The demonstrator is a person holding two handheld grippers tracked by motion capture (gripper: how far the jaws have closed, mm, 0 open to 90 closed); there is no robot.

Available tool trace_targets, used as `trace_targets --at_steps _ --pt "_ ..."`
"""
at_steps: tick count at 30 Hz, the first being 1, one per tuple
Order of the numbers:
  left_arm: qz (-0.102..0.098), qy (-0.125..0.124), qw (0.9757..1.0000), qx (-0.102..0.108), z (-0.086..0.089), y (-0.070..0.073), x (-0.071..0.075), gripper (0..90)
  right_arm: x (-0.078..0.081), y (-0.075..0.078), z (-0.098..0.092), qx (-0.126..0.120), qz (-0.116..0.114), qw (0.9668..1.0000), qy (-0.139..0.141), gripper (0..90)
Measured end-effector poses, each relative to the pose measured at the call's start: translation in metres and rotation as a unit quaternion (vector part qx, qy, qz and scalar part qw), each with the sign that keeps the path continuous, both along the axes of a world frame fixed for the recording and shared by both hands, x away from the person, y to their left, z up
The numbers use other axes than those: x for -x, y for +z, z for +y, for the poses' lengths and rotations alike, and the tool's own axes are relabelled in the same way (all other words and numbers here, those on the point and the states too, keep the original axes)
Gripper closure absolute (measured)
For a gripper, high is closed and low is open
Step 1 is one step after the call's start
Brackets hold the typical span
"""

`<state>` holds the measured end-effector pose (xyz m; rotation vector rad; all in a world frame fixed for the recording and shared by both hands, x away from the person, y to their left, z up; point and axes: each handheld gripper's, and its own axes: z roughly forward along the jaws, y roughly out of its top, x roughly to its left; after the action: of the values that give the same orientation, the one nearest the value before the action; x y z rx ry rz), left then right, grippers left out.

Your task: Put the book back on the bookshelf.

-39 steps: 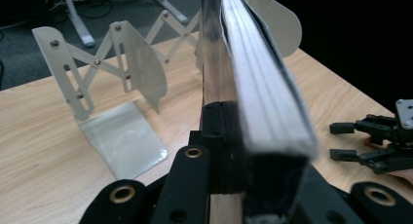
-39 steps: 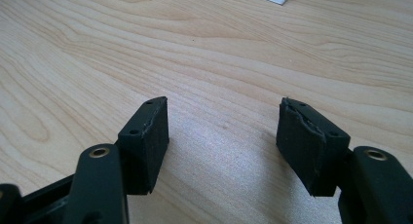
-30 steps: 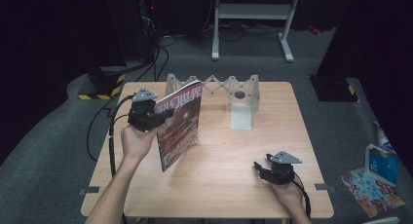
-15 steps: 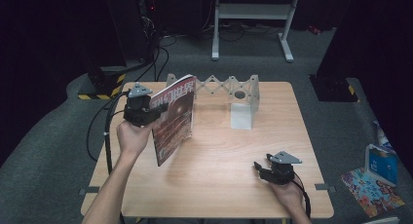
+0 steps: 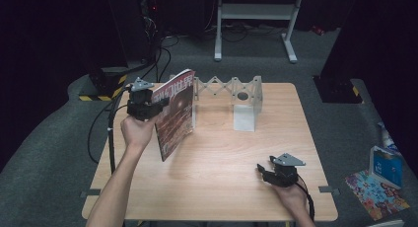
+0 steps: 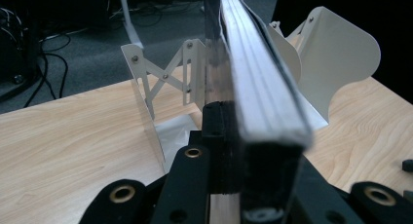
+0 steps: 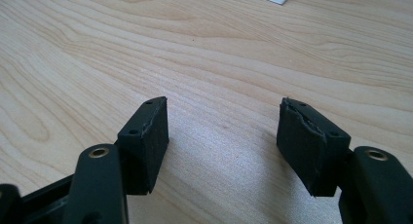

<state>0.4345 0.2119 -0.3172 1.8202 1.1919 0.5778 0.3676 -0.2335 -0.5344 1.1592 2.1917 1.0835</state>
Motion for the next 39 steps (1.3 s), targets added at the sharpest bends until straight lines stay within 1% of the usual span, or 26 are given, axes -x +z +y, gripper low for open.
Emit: trace_targets --at_steps 5,7,10,13,15,18,20,25,30,33,37,39 --pt "0.000 0.013 0.9999 0.007 0.002 -0.002 -0.007 83.9 0.000 0.000 0.000 0.001 -0.002 1.0000 0.001 36.2" --pt "-0.002 0.019 0.9998 0.007 0.002 -0.002 -0.009 83.9 0.000 0.000 0.000 0.000 -0.001 1.0000 0.000 36.2" --pt "-0.010 0.021 0.9997 0.007 0.002 -0.003 -0.012 84.0 0.000 0.000 0.000 0.000 -0.001 1.0000 0.000 36.1" --pt "-0.011 0.026 0.9995 0.014 0.001 -0.004 -0.016 83.9 0.000 0.000 0.000 0.001 -0.002 1.0000 0.001 36.1" --pt "-0.015 0.027 0.9994 0.017 0.000 -0.005 -0.018 83.9 0.000 0.000 0.000 0.001 -0.001 1.0000 0.001 36.1" --pt "-0.015 0.033 0.9990 0.026 -0.002 -0.005 -0.022 83.9 0.000 0.000 0.000 0.001 -0.002 1.0000 0.001 36.1" --pt "-0.015 0.034 0.9990 0.025 -0.003 -0.004 -0.025 83.9 0.000 0.000 0.000 0.001 -0.002 1.0000 0.001 36.1" --pt "-0.023 0.035 0.9990 0.016 -0.010 -0.003 -0.032 83.9 0.000 0.000 0.000 0.001 -0.002 1.0000 0.001 36.1" --pt "-0.028 0.040 0.9983 0.031 -0.012 -0.007 -0.038 83.9 0.000 0.000 0.000 0.001 -0.002 1.0000 0.001 36.1" --pt "-0.033 0.041 0.9982 0.028 -0.014 -0.008 -0.041 83.9 0.000 0.000 0.000 0.000 -0.002 1.0000 0.001 36.1" --pt "-0.031 0.044 0.9983 0.022 -0.015 -0.010 -0.044 83.9 0.000 0.000 0.000 0.000 -0.002 1.0000 0.001 36.1" --pt "-0.035 0.043 0.9983 0.018 -0.016 -0.011 -0.045 83.8 0.000 0.000 0.000 0.001 -0.003 1.0000 0.001 36.1"
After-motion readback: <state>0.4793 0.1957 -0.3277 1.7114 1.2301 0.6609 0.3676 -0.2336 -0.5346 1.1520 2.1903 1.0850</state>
